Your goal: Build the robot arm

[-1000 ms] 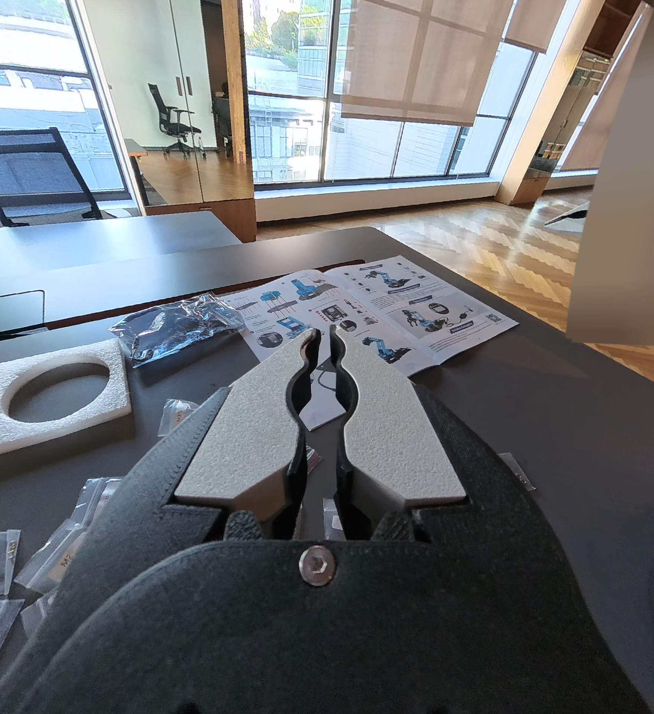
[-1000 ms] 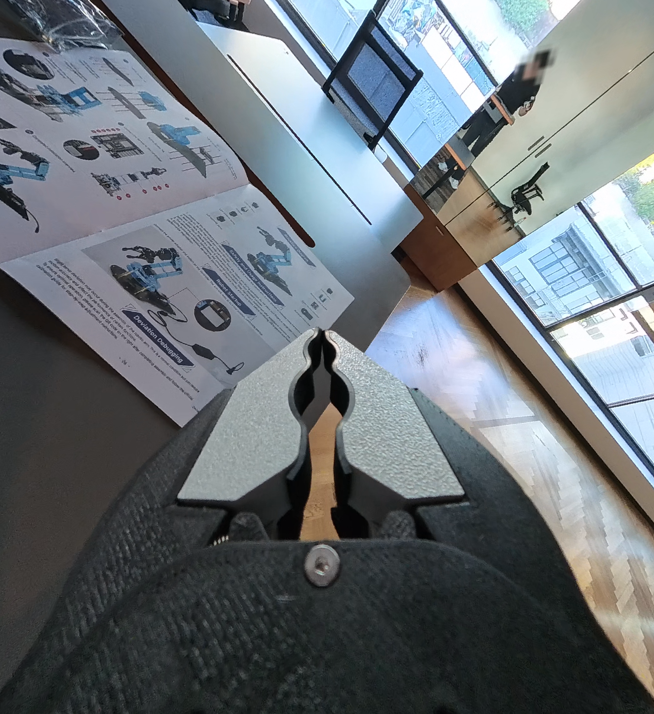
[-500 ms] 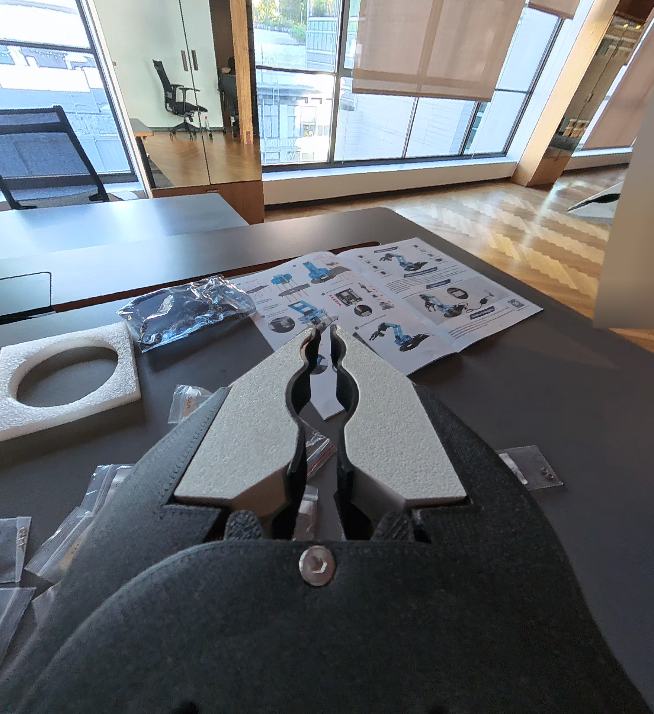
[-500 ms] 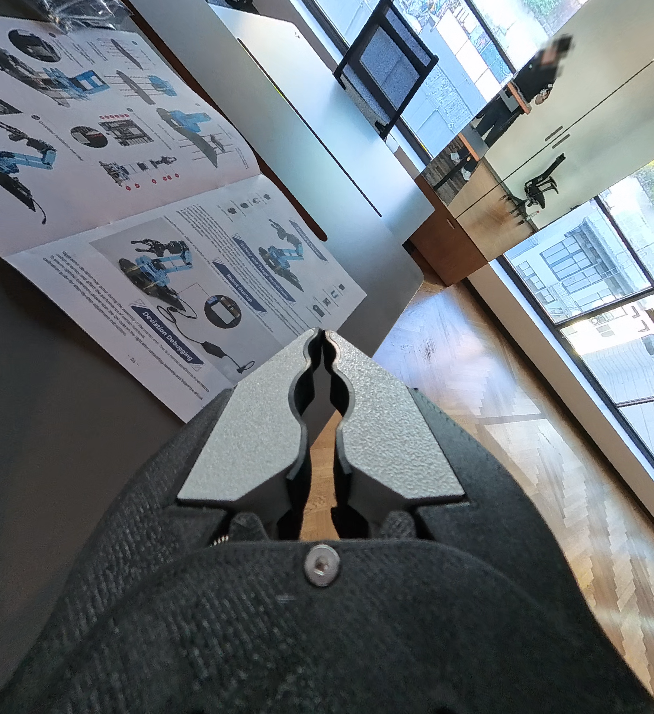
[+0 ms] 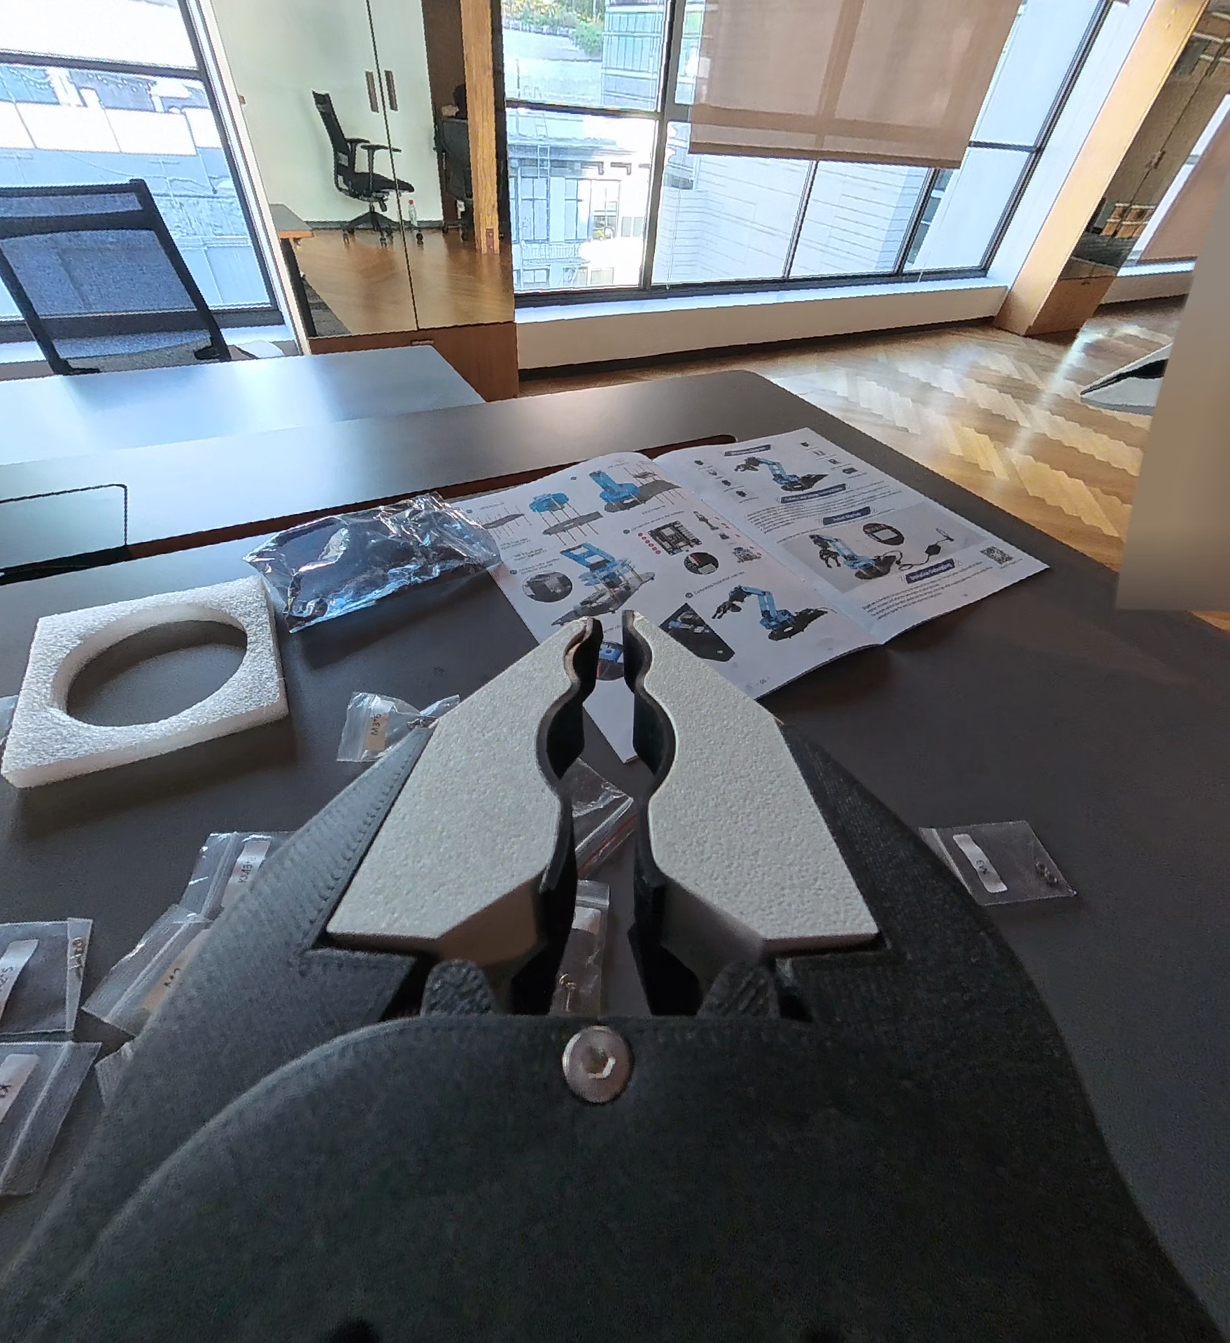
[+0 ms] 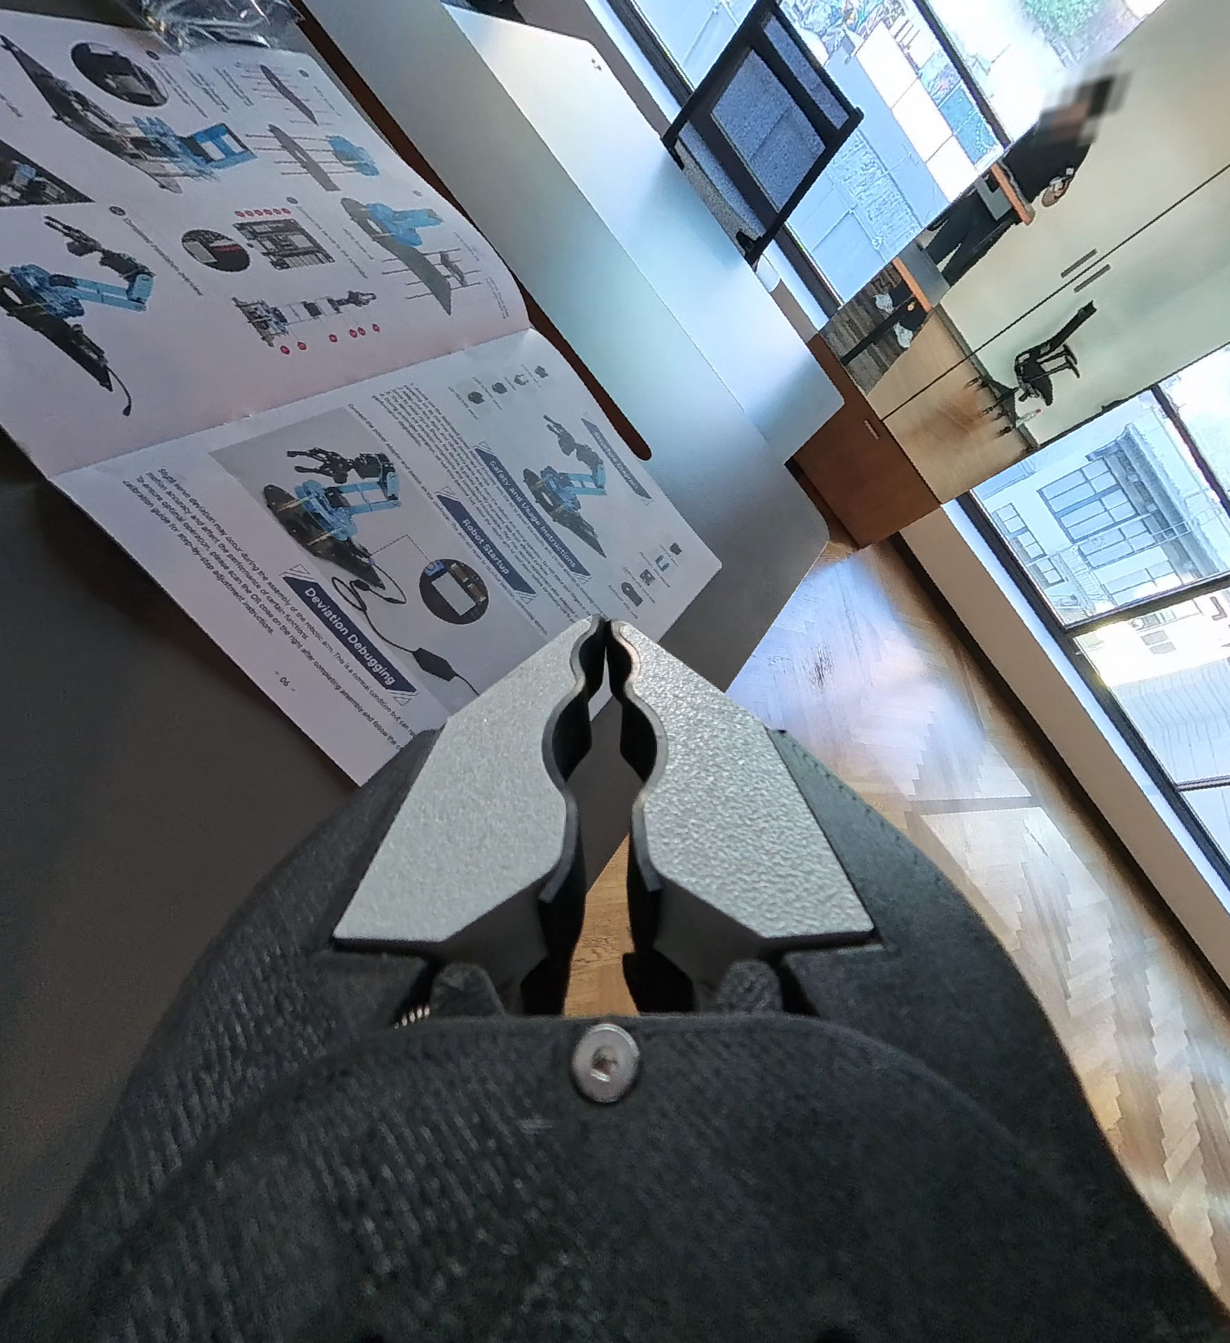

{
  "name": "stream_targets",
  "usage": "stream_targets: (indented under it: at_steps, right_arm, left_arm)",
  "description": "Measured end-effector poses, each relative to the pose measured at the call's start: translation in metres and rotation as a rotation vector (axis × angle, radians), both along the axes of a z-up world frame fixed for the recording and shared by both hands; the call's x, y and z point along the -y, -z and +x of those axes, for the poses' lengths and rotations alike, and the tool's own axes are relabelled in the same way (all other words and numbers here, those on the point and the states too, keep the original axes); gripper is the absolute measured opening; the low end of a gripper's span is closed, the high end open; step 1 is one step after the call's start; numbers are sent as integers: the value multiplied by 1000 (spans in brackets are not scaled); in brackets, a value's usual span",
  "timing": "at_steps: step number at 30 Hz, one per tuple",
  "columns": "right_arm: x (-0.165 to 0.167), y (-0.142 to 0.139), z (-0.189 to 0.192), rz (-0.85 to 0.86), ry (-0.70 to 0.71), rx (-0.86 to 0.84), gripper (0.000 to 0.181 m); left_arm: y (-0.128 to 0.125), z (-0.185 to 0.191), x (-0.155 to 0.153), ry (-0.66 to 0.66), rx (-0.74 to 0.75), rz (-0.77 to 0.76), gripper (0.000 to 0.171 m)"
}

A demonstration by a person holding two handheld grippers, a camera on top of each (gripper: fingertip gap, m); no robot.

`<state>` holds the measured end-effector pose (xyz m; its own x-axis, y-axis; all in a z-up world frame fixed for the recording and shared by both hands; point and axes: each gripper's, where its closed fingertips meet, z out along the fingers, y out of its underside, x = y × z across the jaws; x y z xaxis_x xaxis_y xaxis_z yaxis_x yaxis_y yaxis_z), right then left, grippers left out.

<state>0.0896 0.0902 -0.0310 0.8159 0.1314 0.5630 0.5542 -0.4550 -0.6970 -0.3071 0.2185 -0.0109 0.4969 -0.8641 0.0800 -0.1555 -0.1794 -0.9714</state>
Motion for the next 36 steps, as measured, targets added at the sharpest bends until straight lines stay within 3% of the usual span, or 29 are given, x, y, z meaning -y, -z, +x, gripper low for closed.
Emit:
stream_targets:
  at_steps: [26, 31, 33, 35, 36]
  right_arm:
    - [-3, 13, -23, -7, -67, -54, 0]
    - [-13, 17, -108, 48, -298, -433, 0]
    - [-8, 25, -153, 16, -424, -596, 3]
    - [4, 35, -199, -39, -554, -701, 18]
    - [12, 41, -221, -84, -622, -712, 23]
  left_arm:
    - [7, -12, 6, -47, -64, 5, 5]
    - [11, -35, 27, -123, -136, -32, 12]
    - [26, -40, 49, -127, -183, -90, 16]
    - [47, -39, 81, -107, -208, -188, 22]
    - [59, -36, 100, -94, -208, -268, 32]
